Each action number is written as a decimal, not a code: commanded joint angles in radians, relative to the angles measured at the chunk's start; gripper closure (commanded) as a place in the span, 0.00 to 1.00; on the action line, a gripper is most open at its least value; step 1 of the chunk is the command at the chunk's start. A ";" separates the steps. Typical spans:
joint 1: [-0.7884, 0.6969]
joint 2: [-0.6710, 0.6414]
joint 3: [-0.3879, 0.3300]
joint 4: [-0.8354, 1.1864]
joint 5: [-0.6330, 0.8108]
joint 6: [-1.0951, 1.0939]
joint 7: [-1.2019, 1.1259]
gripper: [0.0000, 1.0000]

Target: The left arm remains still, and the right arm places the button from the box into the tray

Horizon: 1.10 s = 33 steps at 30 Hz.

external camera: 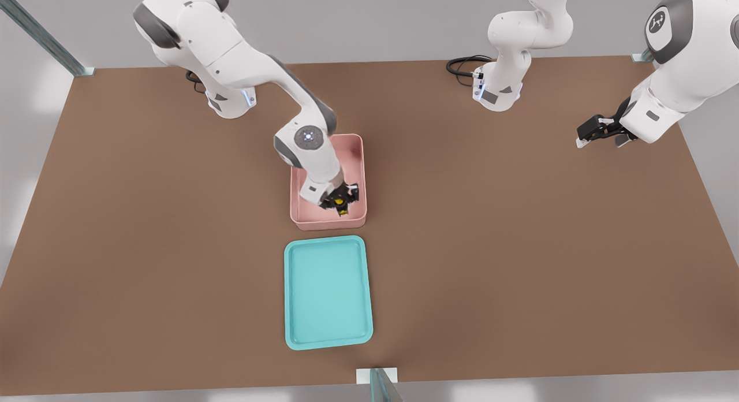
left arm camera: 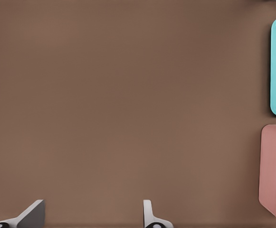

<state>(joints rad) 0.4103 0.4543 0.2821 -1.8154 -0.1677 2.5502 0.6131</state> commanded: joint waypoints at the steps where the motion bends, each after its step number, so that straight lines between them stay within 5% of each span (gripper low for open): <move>1: -0.047 0.087 -0.001 0.263 -0.015 -0.364 -0.285 0.78; 4: -0.105 0.449 -0.055 0.711 -0.019 -0.389 -0.547 0.78; 11: -0.110 0.534 -0.073 0.648 -0.015 -0.163 -0.615 0.76; 13: -0.108 0.532 -0.072 0.648 -0.013 -0.160 -0.605 0.00; 18: -0.111 0.512 -0.061 0.659 -0.010 -0.192 -0.605 0.00; 22: -0.120 0.288 -0.058 0.665 -0.019 -0.527 -0.624 0.00; 25: -0.261 0.099 -0.078 0.688 -0.039 -1.196 -0.638 0.00; 26: -0.332 0.060 -0.073 0.679 -0.053 -1.206 -0.720 0.00; 29: -0.340 -0.362 -0.182 0.312 0.068 -1.208 -0.740 0.00; 33: -0.346 -0.370 -0.199 0.311 0.083 -1.213 -0.742 0.00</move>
<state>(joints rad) 0.0516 0.0927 0.0865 -1.4987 -0.1132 1.5015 0.0599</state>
